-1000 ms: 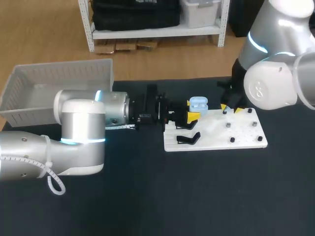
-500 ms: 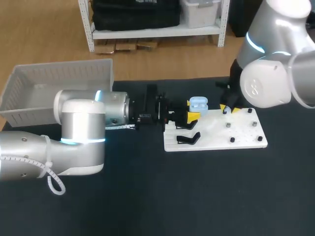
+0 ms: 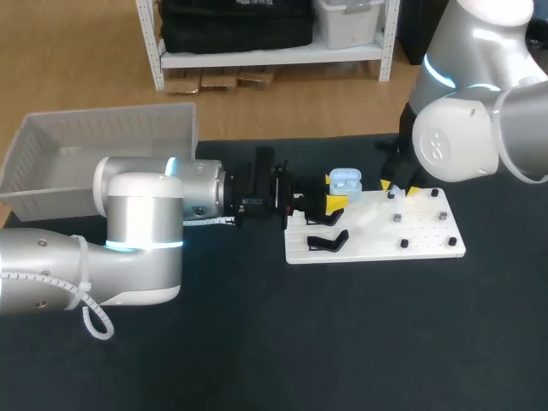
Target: Pick up each earbud case from the left stands, insert the matching earbuds, close the lid, and place the case in the box.
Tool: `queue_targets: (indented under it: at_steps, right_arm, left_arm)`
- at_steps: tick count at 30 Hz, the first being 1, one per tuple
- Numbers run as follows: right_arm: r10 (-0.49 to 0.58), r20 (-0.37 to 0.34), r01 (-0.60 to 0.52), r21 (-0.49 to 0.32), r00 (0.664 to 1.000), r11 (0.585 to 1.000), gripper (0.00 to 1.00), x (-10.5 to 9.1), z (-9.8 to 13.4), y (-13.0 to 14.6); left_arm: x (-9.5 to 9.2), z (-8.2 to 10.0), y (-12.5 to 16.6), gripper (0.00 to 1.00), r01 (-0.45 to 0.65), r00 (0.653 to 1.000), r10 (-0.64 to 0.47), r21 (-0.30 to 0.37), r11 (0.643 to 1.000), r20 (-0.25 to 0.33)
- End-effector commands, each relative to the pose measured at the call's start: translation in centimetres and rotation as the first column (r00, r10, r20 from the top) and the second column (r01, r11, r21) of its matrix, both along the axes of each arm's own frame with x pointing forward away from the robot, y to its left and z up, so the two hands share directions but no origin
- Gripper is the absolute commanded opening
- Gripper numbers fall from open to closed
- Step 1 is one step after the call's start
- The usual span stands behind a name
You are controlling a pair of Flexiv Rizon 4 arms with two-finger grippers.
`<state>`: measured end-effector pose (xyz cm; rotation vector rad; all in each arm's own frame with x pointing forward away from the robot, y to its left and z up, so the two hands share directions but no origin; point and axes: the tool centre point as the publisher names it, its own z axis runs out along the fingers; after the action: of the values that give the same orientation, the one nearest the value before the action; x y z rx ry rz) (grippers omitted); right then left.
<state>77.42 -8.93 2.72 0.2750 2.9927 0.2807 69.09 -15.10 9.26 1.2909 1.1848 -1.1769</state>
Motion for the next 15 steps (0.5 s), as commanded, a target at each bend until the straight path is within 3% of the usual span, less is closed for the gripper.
queue_targets:
  at_steps: [1,15]
  right_arm:
    - [-0.006,0.002,0.006,-0.003,1.000,1.000,0.41,-0.17,0.08,-0.05]
    - [-0.079,-0.006,0.079,-0.004,0.997,0.997,0.31,-0.09,0.17,-0.06]
  left_arm:
    - [-0.17,-0.07,-0.02,0.00,-0.007,1.000,0.007,-0.003,1.000,0.004]
    - [-0.17,-0.07,-0.02,0.00,-0.007,1.000,0.007,-0.003,1.000,0.004]
